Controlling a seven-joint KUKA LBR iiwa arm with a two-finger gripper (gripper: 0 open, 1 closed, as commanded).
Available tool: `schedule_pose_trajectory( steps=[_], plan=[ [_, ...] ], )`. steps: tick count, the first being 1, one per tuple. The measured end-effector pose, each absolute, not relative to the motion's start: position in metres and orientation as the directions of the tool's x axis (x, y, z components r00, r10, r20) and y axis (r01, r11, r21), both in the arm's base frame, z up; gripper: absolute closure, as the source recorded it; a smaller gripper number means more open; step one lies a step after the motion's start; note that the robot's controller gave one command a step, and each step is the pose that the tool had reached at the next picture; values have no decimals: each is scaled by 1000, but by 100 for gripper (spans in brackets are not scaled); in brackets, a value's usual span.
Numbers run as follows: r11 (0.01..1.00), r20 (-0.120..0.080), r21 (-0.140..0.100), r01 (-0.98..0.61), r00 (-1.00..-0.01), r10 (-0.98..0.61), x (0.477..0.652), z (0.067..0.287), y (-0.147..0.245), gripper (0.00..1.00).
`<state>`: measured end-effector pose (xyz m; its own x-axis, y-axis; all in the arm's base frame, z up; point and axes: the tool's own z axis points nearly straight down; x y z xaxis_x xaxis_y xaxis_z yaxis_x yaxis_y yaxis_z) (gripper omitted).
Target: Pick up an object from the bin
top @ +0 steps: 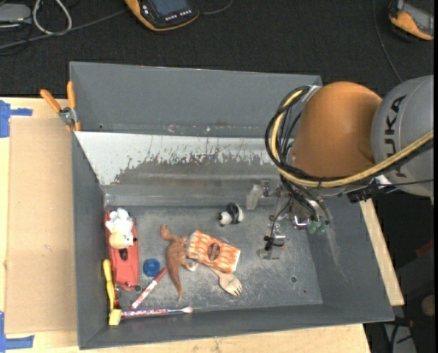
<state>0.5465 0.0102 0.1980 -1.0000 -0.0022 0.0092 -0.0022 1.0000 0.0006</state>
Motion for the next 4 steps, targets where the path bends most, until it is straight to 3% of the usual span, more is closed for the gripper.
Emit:
schedule_pose_trajectory(
  steps=[1, 2, 3, 4],
  plan=[
    [1000, 1, 1, -2, -1000, -2, 548, 203, 10, 0],
    [997, -1, 1, 78, -997, 78, 548, 149, 36, 0],
    [1000, 1, 0, -30, -1000, -30, 533, 112, 71, 0],
    [1000, 7, 0, -2, -1000, -2, 522, 71, 67, 100]
  ],
)
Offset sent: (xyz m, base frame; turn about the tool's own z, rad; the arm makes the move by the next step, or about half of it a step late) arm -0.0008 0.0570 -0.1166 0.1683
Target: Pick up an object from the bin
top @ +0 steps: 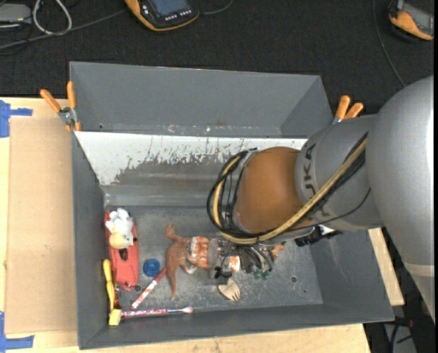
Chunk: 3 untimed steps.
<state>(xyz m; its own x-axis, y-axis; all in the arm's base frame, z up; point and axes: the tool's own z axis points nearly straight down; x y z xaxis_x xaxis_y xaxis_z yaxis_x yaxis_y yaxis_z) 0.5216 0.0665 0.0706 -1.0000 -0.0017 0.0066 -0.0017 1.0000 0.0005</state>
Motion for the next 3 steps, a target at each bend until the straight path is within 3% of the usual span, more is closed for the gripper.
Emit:
schedule_pose_trajectory(
  steps=[1, 2, 3],
  plan=[
    [1000, 7, 1, -1, -1000, -1, 522, 71, 66, 100],
    [1000, 12, 0, 0, -1000, 0, 524, 128, 66, 100],
    [1000, 11, 1, -29, -1000, -29, 509, 187, 60, 100]
  ],
)
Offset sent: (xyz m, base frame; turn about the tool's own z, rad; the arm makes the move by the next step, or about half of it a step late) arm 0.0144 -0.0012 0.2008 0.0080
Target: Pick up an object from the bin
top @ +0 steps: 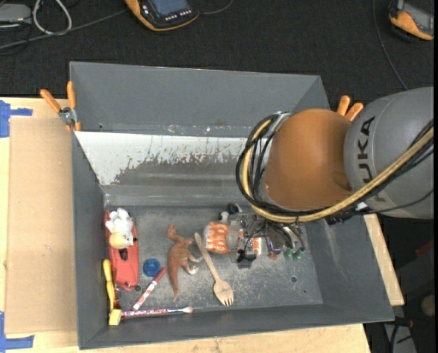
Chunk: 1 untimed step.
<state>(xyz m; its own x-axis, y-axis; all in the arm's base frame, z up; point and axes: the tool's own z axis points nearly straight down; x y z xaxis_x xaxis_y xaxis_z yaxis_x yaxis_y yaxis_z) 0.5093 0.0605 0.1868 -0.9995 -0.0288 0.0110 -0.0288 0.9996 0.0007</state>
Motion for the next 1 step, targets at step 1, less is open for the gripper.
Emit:
schedule_pose_trajectory(
  steps=[1],
  plan=[
    [999, 13, 0, -37, -999, -37, 513, 248, 60, 100]
  ],
)
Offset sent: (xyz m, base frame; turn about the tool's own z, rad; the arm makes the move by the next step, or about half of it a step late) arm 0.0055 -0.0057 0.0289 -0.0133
